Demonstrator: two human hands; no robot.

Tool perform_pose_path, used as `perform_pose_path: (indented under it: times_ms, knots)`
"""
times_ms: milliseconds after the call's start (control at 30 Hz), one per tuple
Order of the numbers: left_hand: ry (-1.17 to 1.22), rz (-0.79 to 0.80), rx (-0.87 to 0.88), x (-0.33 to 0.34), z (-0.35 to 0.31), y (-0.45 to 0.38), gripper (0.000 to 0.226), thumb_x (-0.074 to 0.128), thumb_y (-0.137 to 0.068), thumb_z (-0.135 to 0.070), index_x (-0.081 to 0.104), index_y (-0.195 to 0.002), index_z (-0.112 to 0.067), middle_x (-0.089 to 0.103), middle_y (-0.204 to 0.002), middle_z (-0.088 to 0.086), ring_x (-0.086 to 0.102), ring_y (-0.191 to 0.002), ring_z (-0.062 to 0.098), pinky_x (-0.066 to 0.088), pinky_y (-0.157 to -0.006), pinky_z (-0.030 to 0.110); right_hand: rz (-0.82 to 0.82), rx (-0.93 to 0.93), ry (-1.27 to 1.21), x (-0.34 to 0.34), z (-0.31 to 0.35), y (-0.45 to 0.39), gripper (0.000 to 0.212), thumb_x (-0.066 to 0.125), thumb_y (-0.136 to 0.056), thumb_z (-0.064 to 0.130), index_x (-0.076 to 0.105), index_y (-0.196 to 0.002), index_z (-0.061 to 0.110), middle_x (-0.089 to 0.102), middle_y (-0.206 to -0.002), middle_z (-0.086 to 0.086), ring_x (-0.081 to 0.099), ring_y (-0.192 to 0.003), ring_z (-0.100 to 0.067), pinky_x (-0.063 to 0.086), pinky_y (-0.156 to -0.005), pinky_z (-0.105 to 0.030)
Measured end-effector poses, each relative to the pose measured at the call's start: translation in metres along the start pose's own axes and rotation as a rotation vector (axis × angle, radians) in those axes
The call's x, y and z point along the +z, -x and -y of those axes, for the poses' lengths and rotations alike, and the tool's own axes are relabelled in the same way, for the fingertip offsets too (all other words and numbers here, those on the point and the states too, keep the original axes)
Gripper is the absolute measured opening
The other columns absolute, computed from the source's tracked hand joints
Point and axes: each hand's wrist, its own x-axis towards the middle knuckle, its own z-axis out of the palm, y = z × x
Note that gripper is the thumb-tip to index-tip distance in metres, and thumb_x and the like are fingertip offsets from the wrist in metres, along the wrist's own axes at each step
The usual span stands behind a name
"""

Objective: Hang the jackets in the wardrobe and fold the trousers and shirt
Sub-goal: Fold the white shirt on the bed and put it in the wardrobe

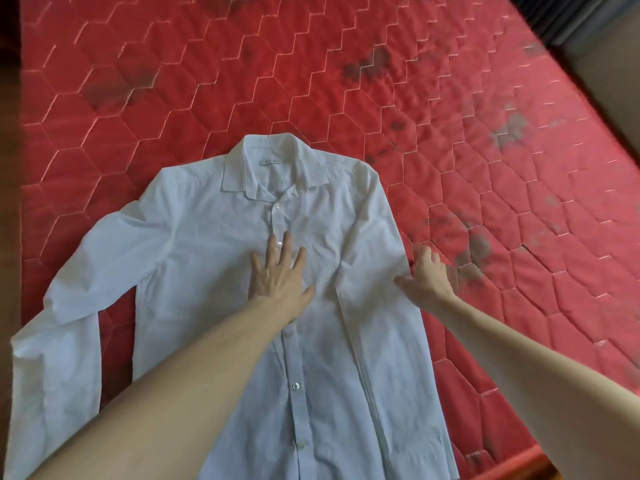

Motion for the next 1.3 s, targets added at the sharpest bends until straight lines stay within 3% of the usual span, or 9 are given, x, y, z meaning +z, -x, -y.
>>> perform_pose_path:
  times_ms: [133, 267, 433, 733, 833, 933, 1033, 1167, 1300]
  knots:
    - [-0.100, -0.027, 0.182, 0.018, -0.010, 0.018, 0.080, 0.036, -0.105, -0.058, 0.003, -0.167, -0.020, -0.007, -0.175, 0.009, -0.007, -0.161, 0.028, 0.006, -0.128, 0.053, 0.191, 0.168, 0.110, 0.008, -0.037, 0.038, 0.059, 0.077, -0.086, 0.045, 0.045, -0.123, 0.013, 0.058, -0.119, -0.007, 0.062, -0.114, -0.034, 0.052, -0.089, -0.043]
    - [-0.142, 0.006, 0.253, 0.028, -0.017, 0.028, 0.080, 0.035, -0.106, -0.057, 0.001, -0.167, -0.017, -0.001, -0.175, 0.008, -0.004, -0.162, 0.026, 0.001, -0.129, 0.049, 0.333, 0.034, -0.147, 0.016, -0.058, 0.048, 0.019, 0.065, -0.094, 0.025, 0.064, -0.099, 0.007, 0.068, -0.092, -0.003, 0.066, -0.085, -0.023, 0.053, -0.075, -0.038]
    - [-0.150, 0.005, 0.248, 0.019, -0.022, 0.020, 0.079, 0.037, -0.106, -0.055, 0.004, -0.166, -0.016, 0.005, -0.175, 0.007, 0.000, -0.162, 0.025, 0.002, -0.128, 0.045, 0.207, 0.022, -0.425, -0.014, -0.090, 0.032, 0.026, 0.056, -0.107, 0.015, 0.061, -0.095, -0.008, 0.062, -0.075, -0.014, 0.064, -0.063, -0.025, 0.064, -0.065, -0.049]
    - [-0.064, 0.030, 0.155, 0.006, -0.075, -0.013, 0.078, 0.035, -0.108, -0.053, 0.001, -0.167, -0.015, -0.004, -0.175, 0.004, -0.004, -0.162, 0.022, 0.012, -0.128, 0.049, -0.127, -0.014, -0.092, -0.077, -0.147, -0.036, 0.021, 0.053, -0.106, 0.024, 0.067, -0.105, 0.008, 0.074, -0.102, -0.018, 0.068, -0.086, -0.038, 0.053, -0.072, -0.042]
    - [-0.093, 0.024, 0.195, 0.003, -0.088, -0.023, 0.078, 0.035, -0.108, -0.053, 0.000, -0.167, -0.015, -0.004, -0.175, 0.002, -0.004, -0.161, 0.021, 0.013, -0.128, 0.046, -0.252, 0.051, -0.266, -0.083, -0.153, -0.051, 0.029, 0.054, -0.105, 0.040, 0.066, -0.109, 0.013, 0.073, -0.105, -0.008, 0.066, -0.099, -0.036, 0.050, -0.079, -0.042]
    - [-0.099, 0.026, 0.217, 0.000, -0.099, -0.031, 0.078, 0.035, -0.108, -0.052, -0.001, -0.167, -0.017, -0.004, -0.175, 0.001, -0.004, -0.161, 0.020, 0.013, -0.128, 0.047, -0.138, 0.111, -0.542, -0.068, -0.161, -0.036, 0.043, 0.055, -0.100, 0.062, 0.057, -0.119, 0.023, 0.065, -0.105, 0.009, 0.064, -0.103, -0.021, 0.046, -0.087, -0.038]
    - [-0.092, 0.031, 0.204, -0.003, -0.113, -0.036, 0.079, 0.035, -0.108, -0.052, -0.007, -0.166, -0.018, -0.004, -0.175, 0.000, -0.002, -0.161, 0.020, 0.013, -0.128, 0.048, 0.006, 0.097, -0.647, -0.049, -0.181, -0.009, 0.053, 0.078, -0.091, 0.044, 0.051, -0.132, 0.024, 0.071, -0.107, 0.002, 0.071, -0.096, -0.017, 0.057, -0.087, -0.041]
    - [-0.038, 0.032, 0.195, -0.010, -0.132, -0.039, 0.081, 0.036, -0.108, -0.051, -0.011, -0.166, -0.020, -0.001, -0.175, 0.000, 0.001, -0.161, 0.021, 0.015, -0.127, 0.050, 0.146, 0.033, -0.589, -0.053, -0.210, -0.008, 0.041, 0.081, -0.091, 0.029, 0.064, -0.093, -0.009, 0.063, -0.077, -0.003, 0.056, -0.069, -0.020, 0.043, -0.063, -0.039]
    - [-0.053, 0.079, 0.204, -0.018, -0.142, -0.040, 0.079, 0.037, -0.108, -0.051, -0.011, -0.166, -0.026, 0.002, -0.175, 0.000, 0.004, -0.160, 0.022, 0.017, -0.126, 0.054, -0.140, 0.074, -0.557, -0.101, -0.233, -0.031, 0.032, 0.068, -0.101, 0.019, 0.060, -0.079, -0.003, 0.051, -0.072, -0.008, 0.045, -0.071, -0.020, 0.035, -0.061, -0.037]
